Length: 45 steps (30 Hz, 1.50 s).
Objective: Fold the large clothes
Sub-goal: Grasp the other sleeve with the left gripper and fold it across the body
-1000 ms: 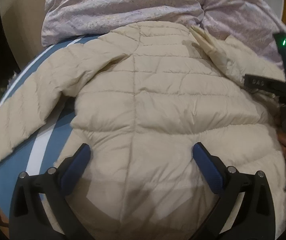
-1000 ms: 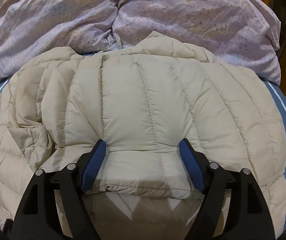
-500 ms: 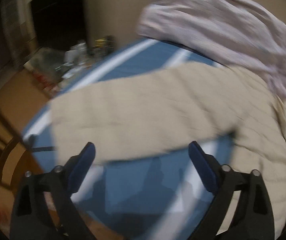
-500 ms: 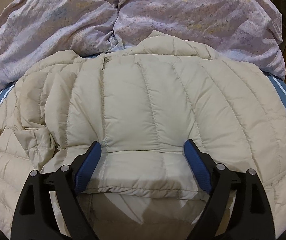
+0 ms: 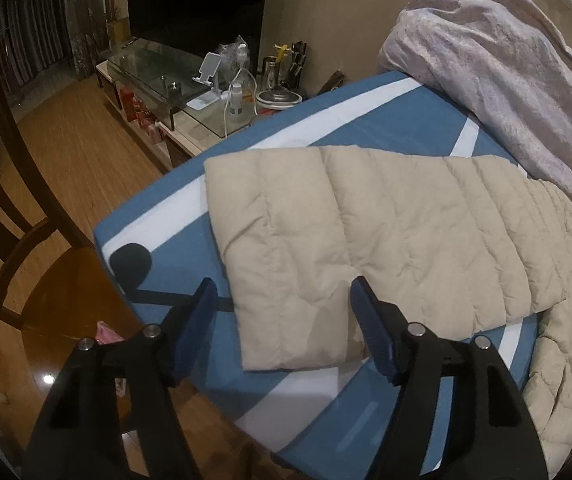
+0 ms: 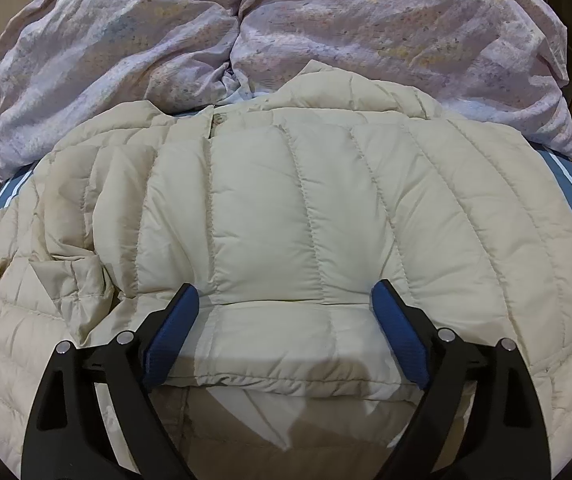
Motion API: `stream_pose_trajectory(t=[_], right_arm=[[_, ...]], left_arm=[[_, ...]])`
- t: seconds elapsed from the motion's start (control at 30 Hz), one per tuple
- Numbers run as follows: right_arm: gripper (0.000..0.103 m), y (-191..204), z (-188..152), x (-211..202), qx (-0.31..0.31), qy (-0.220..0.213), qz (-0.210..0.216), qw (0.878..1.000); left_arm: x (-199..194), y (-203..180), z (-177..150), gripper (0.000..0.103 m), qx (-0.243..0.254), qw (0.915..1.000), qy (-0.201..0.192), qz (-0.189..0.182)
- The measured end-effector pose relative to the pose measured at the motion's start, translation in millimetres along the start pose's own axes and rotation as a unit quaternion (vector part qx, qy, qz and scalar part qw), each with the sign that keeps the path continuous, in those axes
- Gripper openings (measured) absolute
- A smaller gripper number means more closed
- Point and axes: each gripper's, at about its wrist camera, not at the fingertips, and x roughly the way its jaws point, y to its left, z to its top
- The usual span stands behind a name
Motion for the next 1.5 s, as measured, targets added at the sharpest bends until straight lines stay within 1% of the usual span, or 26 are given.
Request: stream_pose_trajectory(t=[0.17,0.2,0.23,0.27,0.3,0.33,0.37,0.43,0.5,0.53,0.6,0.73,0.8,0.9,1.0,1.1,1.17,1.2,1.3,1.43,1.5], right_arm=[[0.092,0,0,0,0.001,0.000,0.003,1.000],[0.092,0,0,0,0.001,0.000,0.003,1.000],[0.093,0,0,0,0.001,0.000,0.003,1.000],[0.093,0,0,0,0.001,0.000,0.002,1.000],[0.093,0,0,0,0.001,0.000,0.002,1.000],[0.093,0,0,1,0.001,0.000,0.002,1.000],[0.093,0,0,1,0.002,0.000,0.002,1.000],[0.093,0,0,0,0.002,0.000,0.003,1.000],[0.093,1,0,1,0.002,0.000,0.003,1.000],[0.093,1,0,1,0.002,0.000,0.003,1.000],[0.094,0,0,1,0.003,0.000,0.004,1.000],[0.094,1,1,1,0.003,0.000,0.004,1.000],[0.095,2,1,0,0.004,-0.001,0.006,1.000],[0.095,4,1,0,0.007,-0.001,0.008,1.000],[0.095,3,1,0,0.008,-0.002,0.011,1.000],[0.095,3,0,0,0.010,-0.002,0.014,1.000],[0.096,2,0,0,0.011,-0.003,0.016,1.000],[0.096,2,0,0,0.012,-0.003,0.018,1.000],[0.096,0,0,-1,0.015,-0.004,0.021,1.000],[0.096,-2,-1,-2,0.023,-0.008,0.031,0.999],[0.096,-3,-1,-3,0.027,-0.009,0.035,0.999]], left_arm=[[4,-6,1,0.067,0.005,0.9999,-0.006,0.014],[3,-6,0,0.065,0.005,0.9998,-0.008,0.016],[3,-7,0,0.059,0.006,0.9997,-0.012,0.020],[3,-8,0,0.057,0.006,0.9996,-0.015,0.023],[3,-9,0,0.051,0.005,0.9995,-0.019,0.024],[3,-10,0,0.042,0.005,0.9995,-0.021,0.024],[4,-11,1,0.037,0.004,0.9995,-0.022,0.023],[4,-14,2,0.020,-0.001,0.9997,-0.020,0.014],[3,-17,4,0.011,-0.005,0.9998,-0.018,0.009],[2,-19,5,0.009,-0.005,0.9997,-0.019,0.011],[-1,-26,7,0.007,-0.002,0.9997,-0.022,0.012],[-16,-46,14,0.006,0.013,0.9991,-0.041,0.000],[-28,-60,19,0.005,0.024,0.9983,-0.052,-0.013],[-50,-91,25,0.005,0.048,0.9955,-0.070,-0.042],[-74,-131,27,0.005,0.085,0.9895,-0.089,-0.076],[-93,-172,24,0.005,0.120,0.9814,-0.097,-0.114],[-105,-205,18,0.006,0.148,0.9736,-0.100,-0.142],[-108,-215,15,0.006,0.157,0.9710,-0.099,-0.150],[-115,-264,3,0.006,0.193,0.9595,-0.090,-0.184],[-118,-316,-14,0.006,0.226,0.9464,-0.074,-0.219],[-121,-344,-27,0.006,0.242,0.9366,-0.067,-0.244]])
